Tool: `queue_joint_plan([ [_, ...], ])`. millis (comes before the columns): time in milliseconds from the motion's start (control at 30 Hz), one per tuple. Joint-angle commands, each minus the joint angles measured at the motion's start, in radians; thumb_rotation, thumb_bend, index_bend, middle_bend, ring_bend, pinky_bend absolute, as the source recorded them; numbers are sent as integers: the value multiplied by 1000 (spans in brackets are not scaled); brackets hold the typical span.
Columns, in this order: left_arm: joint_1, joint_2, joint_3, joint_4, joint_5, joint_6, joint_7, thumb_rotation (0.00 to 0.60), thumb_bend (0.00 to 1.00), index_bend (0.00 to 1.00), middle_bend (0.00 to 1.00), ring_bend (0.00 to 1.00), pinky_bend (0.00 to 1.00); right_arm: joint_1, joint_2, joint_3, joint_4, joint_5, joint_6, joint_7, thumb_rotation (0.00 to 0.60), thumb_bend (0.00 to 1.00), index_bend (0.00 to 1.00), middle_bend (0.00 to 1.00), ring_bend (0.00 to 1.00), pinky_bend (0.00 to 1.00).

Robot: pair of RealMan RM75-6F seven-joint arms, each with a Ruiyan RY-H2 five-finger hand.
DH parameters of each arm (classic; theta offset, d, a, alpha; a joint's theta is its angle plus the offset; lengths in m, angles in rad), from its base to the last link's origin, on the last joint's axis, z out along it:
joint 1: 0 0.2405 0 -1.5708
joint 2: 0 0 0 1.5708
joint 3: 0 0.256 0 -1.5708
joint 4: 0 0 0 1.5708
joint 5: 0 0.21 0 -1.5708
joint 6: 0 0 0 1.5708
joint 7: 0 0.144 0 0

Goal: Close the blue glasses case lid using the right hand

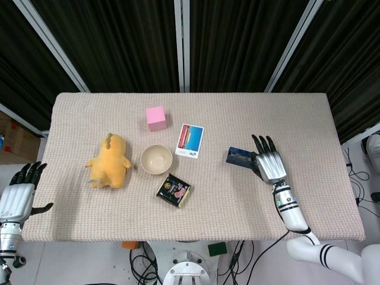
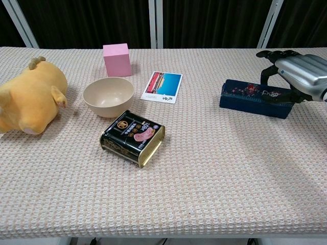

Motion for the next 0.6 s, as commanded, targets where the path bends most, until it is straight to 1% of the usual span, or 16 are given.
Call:
queue_joint_plan([
  [33, -1, 0, 0, 0, -1, -2, -1, 598, 37, 84, 32, 9, 151, 11, -46, 12, 69, -8, 12, 16, 600, 932, 513, 14, 0, 0],
  [100, -2, 0, 0, 1, -2, -4, -1, 598, 37, 83, 32, 9, 151, 14, -63, 18, 99, -3, 11, 21, 600, 914, 355, 1, 0, 0],
  [133, -2, 0, 0, 2, -4, -6, -1, 597, 37, 84, 32, 9, 151, 14, -76, 25, 119, 5, 12, 24, 600, 887, 254, 0, 0, 0],
  [167, -2, 0, 1, 2, -4, -7, -2, 597, 37, 84, 32, 9, 151, 15, -85, 30, 133, 6, 16, 33, 600, 833, 119, 0, 0, 0],
  [200, -2, 0, 1, 3, -5, -8, -2, 597, 37, 84, 32, 9, 152, 17, -94, 35, 148, 6, 20, 46, 600, 792, 35, 0, 0, 0],
  [233, -2, 0, 1, 3, -6, -9, -2, 597, 37, 84, 31, 9, 152, 19, -102, 39, 166, 6, 23, 50, 600, 774, 2, 0, 0, 0],
  [300, -2, 0, 2, 5, -9, -11, -3, 598, 37, 84, 28, 9, 152, 25, -120, 48, 206, 17, 17, 37, 600, 771, 0, 0, 0, 0],
  [467, -3, -3, 1, 8, -13, -16, -7, 597, 36, 84, 25, 9, 152, 37, -155, 65, 264, 34, 8, 36, 600, 625, 0, 0, 0, 0],
  [600, -4, -2, -2, 8, -12, -13, -9, 597, 36, 83, 22, 9, 153, 31, -160, 70, 274, 18, 44, 72, 600, 563, 0, 0, 0, 0],
])
